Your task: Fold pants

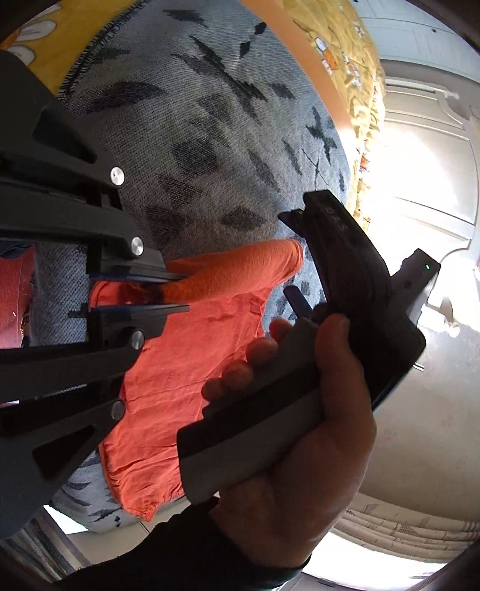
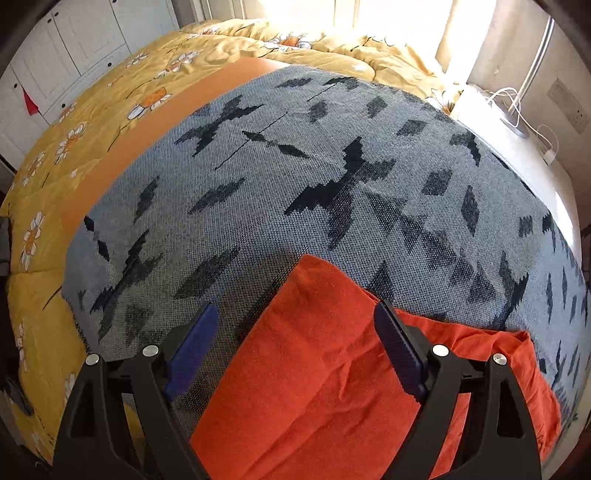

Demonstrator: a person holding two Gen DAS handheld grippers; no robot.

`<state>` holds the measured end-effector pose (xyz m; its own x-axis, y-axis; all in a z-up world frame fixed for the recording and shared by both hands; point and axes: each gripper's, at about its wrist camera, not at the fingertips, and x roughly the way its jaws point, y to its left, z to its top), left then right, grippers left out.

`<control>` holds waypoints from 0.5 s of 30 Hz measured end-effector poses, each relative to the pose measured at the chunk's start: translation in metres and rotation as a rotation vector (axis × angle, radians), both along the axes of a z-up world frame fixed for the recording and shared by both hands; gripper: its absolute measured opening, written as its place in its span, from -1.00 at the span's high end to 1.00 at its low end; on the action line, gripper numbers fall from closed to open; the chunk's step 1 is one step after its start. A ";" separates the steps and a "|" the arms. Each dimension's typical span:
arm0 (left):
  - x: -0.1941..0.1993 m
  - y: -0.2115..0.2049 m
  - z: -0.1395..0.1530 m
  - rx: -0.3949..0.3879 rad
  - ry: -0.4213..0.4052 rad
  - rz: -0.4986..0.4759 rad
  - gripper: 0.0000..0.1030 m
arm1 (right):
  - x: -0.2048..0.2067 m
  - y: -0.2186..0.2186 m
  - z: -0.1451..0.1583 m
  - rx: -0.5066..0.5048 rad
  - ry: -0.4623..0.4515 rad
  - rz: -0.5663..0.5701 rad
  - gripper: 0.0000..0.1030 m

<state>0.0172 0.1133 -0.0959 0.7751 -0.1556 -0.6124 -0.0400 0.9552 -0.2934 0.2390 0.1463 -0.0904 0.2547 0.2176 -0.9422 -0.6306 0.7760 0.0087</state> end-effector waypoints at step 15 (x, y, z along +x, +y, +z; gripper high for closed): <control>-0.012 -0.167 0.058 0.267 -0.205 -0.262 0.85 | 0.022 -0.182 0.046 0.452 0.124 -0.215 0.48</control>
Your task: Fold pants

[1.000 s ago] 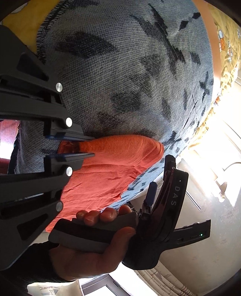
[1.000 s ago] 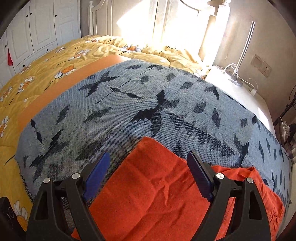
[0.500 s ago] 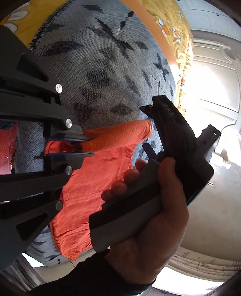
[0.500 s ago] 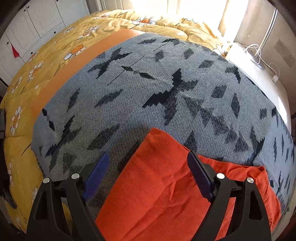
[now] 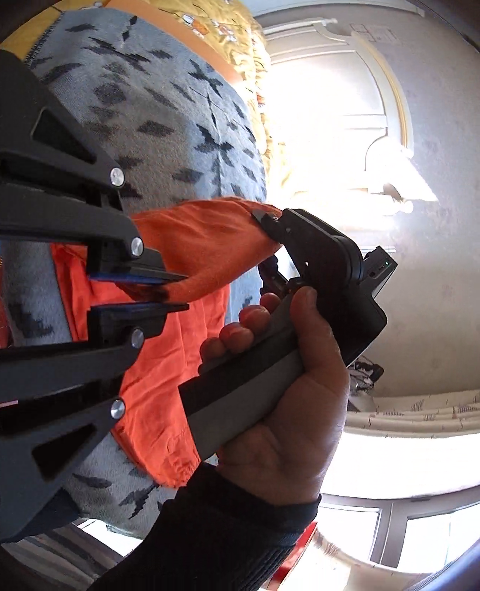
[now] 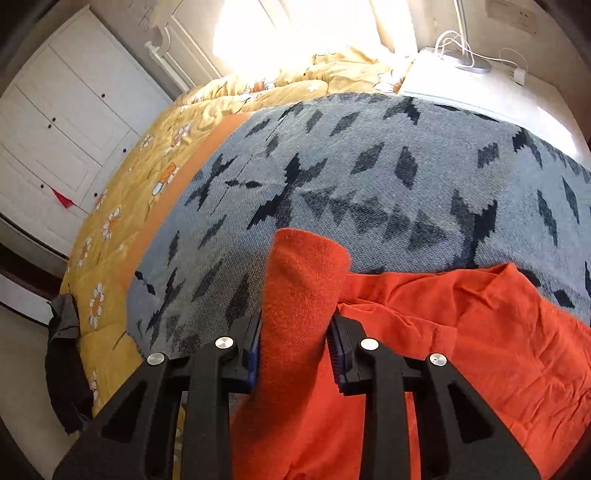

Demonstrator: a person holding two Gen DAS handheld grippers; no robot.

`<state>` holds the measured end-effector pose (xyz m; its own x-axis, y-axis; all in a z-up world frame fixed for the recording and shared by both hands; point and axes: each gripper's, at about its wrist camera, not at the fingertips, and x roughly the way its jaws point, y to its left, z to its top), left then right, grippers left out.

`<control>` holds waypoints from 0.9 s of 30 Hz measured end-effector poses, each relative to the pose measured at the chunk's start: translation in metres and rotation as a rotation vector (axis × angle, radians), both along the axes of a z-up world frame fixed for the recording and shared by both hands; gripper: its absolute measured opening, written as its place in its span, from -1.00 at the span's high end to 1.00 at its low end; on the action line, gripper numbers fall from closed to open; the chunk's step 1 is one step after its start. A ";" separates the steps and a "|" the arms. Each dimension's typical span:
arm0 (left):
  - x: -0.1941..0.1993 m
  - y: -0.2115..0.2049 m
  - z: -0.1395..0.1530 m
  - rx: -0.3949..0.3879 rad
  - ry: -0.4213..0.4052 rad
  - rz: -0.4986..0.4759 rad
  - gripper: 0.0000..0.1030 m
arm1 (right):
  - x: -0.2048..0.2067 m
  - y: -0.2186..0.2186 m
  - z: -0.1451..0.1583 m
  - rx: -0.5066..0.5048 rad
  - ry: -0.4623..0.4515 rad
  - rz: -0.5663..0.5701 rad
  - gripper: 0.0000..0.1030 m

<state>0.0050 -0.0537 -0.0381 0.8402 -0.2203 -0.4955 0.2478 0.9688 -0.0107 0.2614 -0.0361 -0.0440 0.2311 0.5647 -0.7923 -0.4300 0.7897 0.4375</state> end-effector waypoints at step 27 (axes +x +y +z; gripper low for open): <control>-0.008 -0.204 -0.120 0.484 -0.124 -0.187 0.23 | -0.002 -0.243 -0.096 0.067 0.030 -0.199 -0.46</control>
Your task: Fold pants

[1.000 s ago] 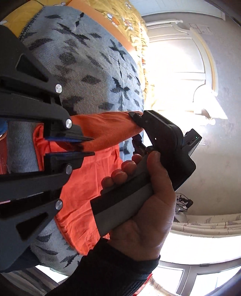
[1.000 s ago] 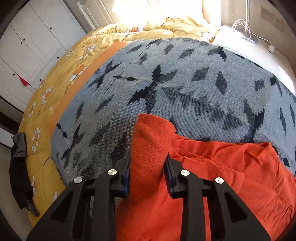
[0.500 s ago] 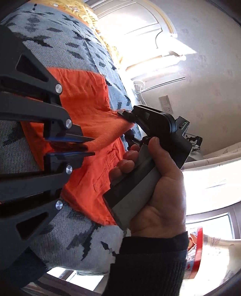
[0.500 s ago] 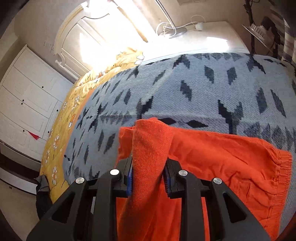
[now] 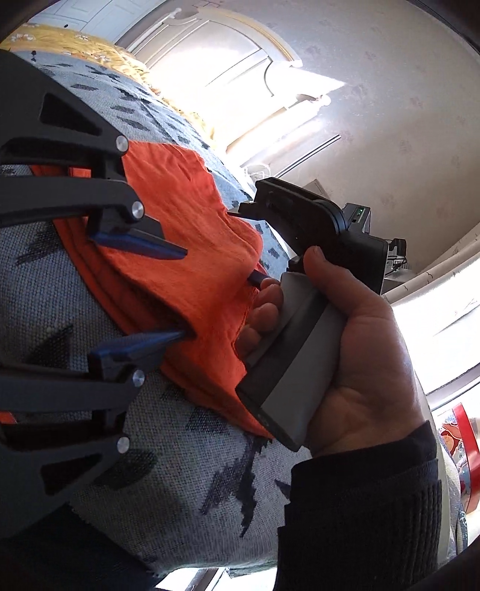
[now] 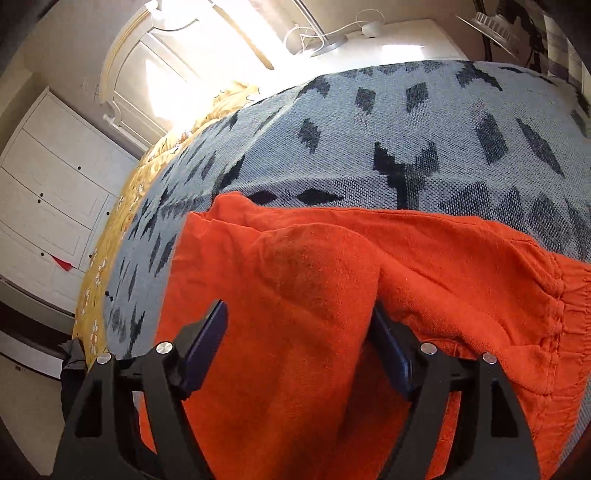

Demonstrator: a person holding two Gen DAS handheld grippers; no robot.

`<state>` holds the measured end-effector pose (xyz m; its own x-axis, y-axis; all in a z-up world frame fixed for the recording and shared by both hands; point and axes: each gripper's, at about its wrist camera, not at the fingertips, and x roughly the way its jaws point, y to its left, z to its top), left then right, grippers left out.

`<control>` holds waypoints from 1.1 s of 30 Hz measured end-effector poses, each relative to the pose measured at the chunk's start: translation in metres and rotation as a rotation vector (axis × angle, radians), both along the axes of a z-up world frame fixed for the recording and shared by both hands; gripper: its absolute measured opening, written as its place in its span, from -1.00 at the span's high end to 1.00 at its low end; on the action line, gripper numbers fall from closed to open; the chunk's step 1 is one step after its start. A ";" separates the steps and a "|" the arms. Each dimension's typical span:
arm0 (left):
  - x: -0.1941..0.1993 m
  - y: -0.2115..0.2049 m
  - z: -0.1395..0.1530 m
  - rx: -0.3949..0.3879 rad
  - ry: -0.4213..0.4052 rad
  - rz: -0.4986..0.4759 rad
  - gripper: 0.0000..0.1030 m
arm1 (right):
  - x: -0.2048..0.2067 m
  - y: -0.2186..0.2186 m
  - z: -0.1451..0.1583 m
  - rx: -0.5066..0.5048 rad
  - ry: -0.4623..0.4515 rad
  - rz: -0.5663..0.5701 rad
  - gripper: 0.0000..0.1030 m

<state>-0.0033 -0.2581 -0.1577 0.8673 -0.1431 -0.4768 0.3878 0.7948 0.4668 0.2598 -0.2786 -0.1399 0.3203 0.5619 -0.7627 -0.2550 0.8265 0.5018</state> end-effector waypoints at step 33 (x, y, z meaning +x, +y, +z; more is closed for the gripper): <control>0.042 -0.090 0.023 -0.037 0.039 -0.188 0.84 | -0.010 -0.129 0.032 0.053 -0.045 -0.147 0.81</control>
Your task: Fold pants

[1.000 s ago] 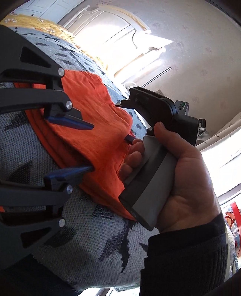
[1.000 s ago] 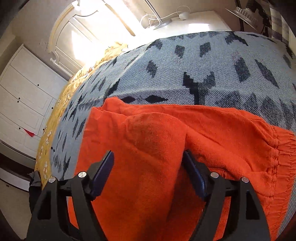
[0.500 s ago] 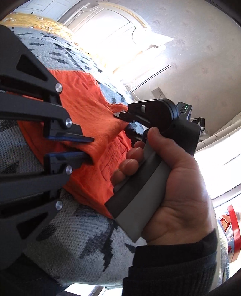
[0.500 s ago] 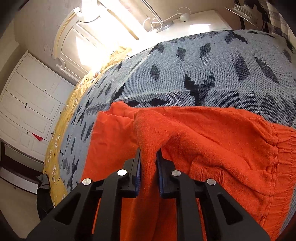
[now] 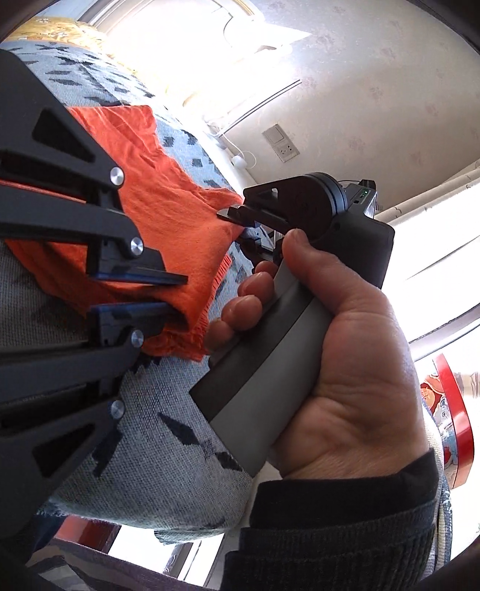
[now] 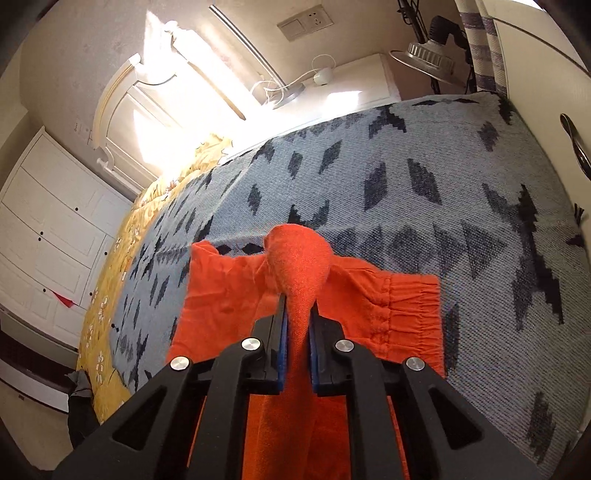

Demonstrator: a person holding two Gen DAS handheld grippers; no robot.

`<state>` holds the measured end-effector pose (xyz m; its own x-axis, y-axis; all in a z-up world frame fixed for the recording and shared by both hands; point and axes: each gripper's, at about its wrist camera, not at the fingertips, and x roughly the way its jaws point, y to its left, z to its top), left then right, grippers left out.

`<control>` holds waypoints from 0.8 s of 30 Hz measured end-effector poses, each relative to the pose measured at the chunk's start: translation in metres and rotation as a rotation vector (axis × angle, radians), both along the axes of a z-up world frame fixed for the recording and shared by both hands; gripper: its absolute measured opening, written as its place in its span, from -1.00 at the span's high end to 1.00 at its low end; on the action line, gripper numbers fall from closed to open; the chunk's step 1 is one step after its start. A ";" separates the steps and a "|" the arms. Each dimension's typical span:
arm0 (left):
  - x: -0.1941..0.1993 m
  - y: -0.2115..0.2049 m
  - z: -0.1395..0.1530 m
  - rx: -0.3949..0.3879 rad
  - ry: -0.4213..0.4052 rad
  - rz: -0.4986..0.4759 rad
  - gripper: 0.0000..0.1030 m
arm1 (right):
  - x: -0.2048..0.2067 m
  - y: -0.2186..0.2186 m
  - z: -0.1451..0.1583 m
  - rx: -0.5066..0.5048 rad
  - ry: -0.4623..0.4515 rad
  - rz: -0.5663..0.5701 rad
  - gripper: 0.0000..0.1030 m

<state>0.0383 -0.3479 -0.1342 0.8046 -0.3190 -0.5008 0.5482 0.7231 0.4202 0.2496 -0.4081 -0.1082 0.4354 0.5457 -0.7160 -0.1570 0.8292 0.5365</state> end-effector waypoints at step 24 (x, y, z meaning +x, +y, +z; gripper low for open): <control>-0.066 0.084 0.050 -0.187 0.070 0.071 -0.32 | -0.080 -0.026 0.044 -0.249 -0.146 -0.219 0.53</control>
<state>-0.0282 -0.2637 -0.0837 0.7938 -0.3550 -0.4939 0.5160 0.8229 0.2379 0.1696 -0.4339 -0.0637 0.6302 0.2451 -0.7367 -0.0212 0.9539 0.2992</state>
